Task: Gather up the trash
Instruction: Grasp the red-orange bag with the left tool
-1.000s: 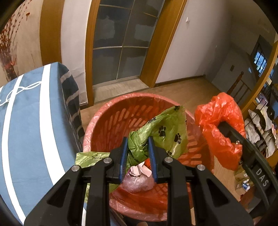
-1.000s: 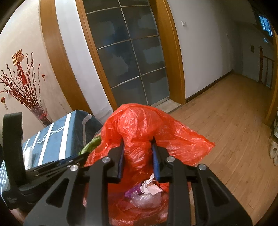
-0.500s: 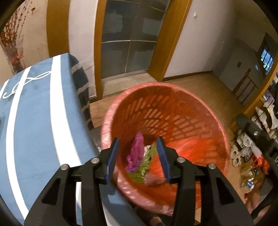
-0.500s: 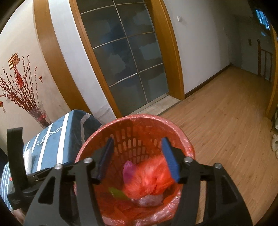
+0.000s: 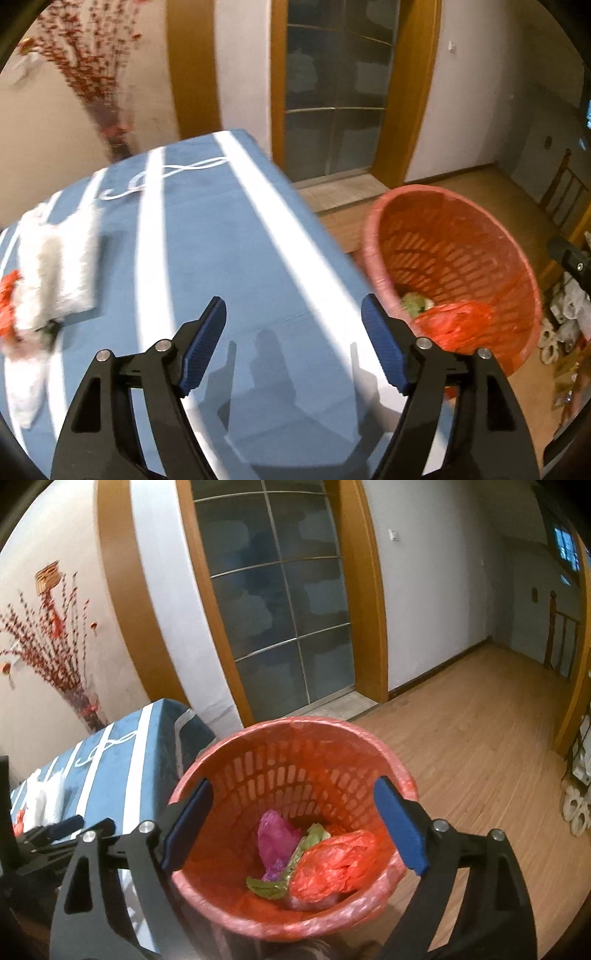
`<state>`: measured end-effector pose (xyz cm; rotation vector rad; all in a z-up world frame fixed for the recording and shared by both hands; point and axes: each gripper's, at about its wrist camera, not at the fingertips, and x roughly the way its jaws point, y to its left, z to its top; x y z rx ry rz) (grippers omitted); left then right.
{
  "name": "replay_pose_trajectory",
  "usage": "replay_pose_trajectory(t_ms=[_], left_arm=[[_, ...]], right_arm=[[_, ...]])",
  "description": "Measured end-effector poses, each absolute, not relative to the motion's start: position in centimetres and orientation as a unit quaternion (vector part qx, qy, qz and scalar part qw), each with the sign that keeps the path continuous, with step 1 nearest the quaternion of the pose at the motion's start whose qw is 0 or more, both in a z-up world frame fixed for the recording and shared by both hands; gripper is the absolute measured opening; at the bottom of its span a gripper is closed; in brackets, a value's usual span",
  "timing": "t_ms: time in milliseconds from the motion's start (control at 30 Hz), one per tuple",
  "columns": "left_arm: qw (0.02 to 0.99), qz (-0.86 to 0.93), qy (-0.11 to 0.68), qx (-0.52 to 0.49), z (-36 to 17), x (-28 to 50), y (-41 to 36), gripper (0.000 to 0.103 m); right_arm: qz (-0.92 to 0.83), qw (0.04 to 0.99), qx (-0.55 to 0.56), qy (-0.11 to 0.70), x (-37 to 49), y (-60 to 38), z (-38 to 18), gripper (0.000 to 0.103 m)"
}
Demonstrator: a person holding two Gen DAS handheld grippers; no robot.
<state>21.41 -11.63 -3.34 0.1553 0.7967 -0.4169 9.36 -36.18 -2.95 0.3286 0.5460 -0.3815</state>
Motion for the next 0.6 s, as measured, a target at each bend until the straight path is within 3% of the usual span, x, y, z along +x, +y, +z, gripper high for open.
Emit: replay_pose_trajectory(t_ms=[600], left_arm=[[0.940,-0.063,0.335,0.012,0.4,21.0,5.8,0.075]], right_arm=[[-0.068,0.951,0.087,0.290,12.6,-23.1,-1.4,0.088]])
